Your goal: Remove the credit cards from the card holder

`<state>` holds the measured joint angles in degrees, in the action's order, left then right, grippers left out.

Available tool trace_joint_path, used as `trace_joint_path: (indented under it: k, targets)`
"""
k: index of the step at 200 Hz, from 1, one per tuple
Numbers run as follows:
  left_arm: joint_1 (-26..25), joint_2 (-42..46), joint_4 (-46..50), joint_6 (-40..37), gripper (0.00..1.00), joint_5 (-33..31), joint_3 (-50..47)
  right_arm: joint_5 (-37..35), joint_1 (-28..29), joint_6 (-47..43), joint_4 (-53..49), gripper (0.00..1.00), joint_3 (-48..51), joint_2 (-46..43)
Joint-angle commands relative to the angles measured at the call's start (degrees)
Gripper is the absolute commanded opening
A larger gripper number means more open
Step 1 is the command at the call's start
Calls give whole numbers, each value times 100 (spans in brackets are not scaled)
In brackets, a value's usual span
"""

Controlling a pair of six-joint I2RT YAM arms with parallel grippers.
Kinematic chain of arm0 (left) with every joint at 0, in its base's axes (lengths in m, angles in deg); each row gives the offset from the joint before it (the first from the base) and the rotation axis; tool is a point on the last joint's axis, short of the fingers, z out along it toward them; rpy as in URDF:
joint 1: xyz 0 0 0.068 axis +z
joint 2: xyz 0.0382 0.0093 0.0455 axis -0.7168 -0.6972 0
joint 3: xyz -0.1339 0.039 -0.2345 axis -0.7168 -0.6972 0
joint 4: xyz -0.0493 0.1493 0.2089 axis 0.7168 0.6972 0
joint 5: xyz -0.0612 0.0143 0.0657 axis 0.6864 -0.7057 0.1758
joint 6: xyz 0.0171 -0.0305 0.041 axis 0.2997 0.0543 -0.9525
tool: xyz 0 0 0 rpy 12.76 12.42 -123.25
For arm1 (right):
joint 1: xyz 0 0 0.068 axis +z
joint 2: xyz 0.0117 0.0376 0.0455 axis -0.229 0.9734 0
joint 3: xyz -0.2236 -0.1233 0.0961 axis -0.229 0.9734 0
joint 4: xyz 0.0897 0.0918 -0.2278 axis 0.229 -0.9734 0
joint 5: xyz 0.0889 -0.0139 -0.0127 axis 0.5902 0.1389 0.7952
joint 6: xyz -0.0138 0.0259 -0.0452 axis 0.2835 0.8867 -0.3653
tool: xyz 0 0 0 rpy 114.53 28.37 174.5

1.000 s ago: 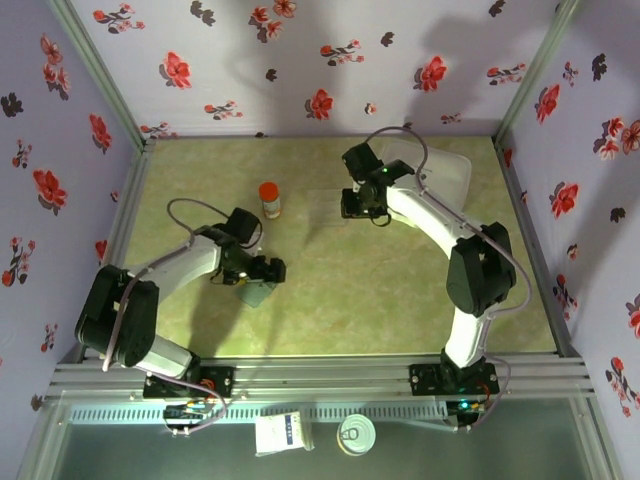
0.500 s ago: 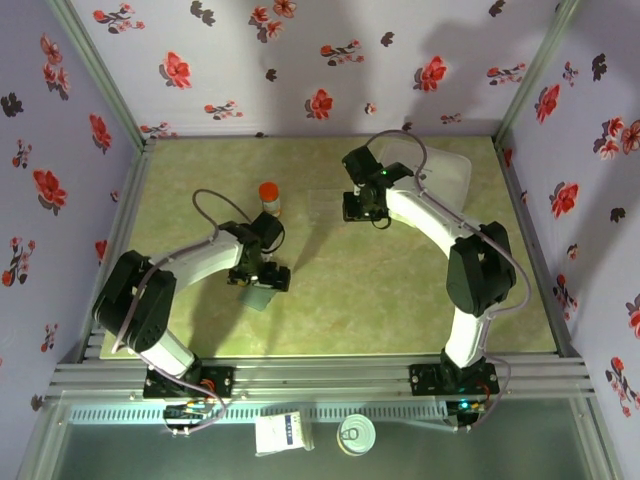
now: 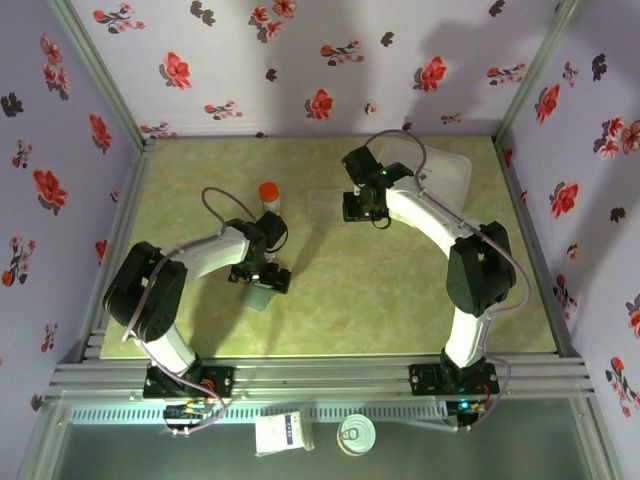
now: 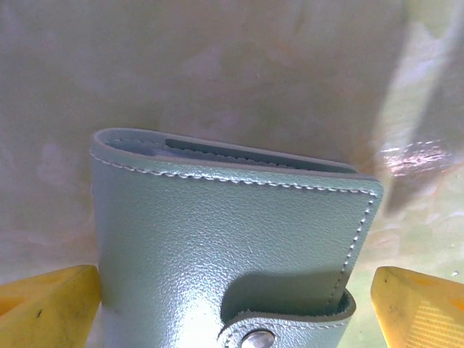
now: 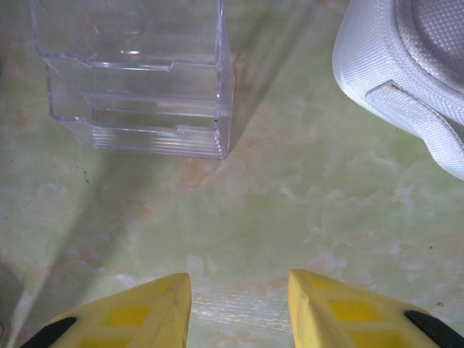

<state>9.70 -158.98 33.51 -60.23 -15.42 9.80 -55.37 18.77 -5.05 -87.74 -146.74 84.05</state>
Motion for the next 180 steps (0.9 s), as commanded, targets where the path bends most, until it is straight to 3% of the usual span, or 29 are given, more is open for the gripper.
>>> trace_joint_path:
  k: [1, 93, 126, 180]
  targets:
    - [45, -98, 24, -275, 95, 193, -60, -134, 33, -53, -118, 41, 78, 4]
    - [120, -395, 199, -498, 96, 153, 60, -164, 33, -87, -151, 41, 107, -27]
    - [120, -311, 163, -416, 87, 220, 68, -154, 33, -114, -151, 41, 116, -11]
    - [-20, -174, -21, 102, 82, 526, 425, -185, 33, -115, -10, 41, 313, -169]
